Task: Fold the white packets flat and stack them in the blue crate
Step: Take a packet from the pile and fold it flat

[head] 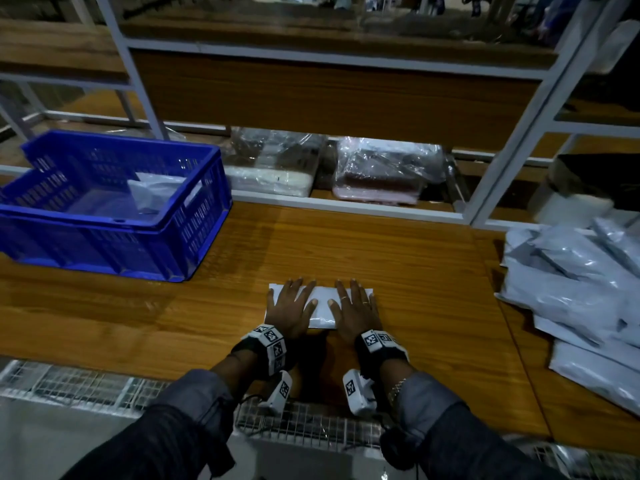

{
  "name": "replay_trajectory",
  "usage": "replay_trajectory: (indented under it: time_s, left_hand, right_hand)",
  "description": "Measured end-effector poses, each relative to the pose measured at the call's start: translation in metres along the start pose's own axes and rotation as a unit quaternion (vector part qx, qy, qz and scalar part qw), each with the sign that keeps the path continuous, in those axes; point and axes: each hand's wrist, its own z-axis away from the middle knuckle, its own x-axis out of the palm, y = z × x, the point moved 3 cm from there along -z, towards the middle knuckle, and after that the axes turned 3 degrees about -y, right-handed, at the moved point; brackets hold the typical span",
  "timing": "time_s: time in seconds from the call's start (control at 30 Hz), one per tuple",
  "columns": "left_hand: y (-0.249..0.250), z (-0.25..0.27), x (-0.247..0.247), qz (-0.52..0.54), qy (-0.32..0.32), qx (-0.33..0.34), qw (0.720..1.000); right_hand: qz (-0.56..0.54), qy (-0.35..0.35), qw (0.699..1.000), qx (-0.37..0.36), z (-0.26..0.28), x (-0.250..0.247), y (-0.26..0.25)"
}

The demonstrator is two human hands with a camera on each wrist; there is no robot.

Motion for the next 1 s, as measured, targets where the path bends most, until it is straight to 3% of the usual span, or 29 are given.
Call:
replay_trajectory:
  time_s: [0.17,0.3,0.4,0.53,0.6,0.73,1.0]
  left_hand:
    - [0.008,0.002,-0.011,0.012,-0.008,0.008,1.000]
    - [0.012,0.001,-0.006,-0.010,-0.004,0.009,1.000]
    - [0.011,-0.001,0.002,-0.020,0.018,0.027,0.999]
    - [0.007,0.000,0.006,-0.036,-0.030,0.012,0.999]
    - [-0.002,0.000,0.000,-0.049,-0.022,0.033,0.998]
    - [-0.016,0.009,-0.011,0.004,-0.016,0.004,1.000]
    - [-0.009,0.012,-0.003,-0.041,-0.014,-0.021,0.999]
  right_hand:
    - [0.025,0.013,0.999,-0.040,0.005,0.002,-0.018]
    - [0.057,0.080,0.992,-0.074,0.010,0.002,-0.028]
    - [0.052,0.077,0.995,-0.038,0.004,0.018,-0.022]
    - [0.051,0.054,0.996,-0.049,0.004,0.016,-0.019]
    - [0.040,0.035,0.998,-0.041,0.004,0.014,-0.011]
    - [0.002,0.017,1.000,0.000,0.008,0.008,0.008]
    - [0.007,0.005,1.000,0.003,0.011,0.007,0.001]
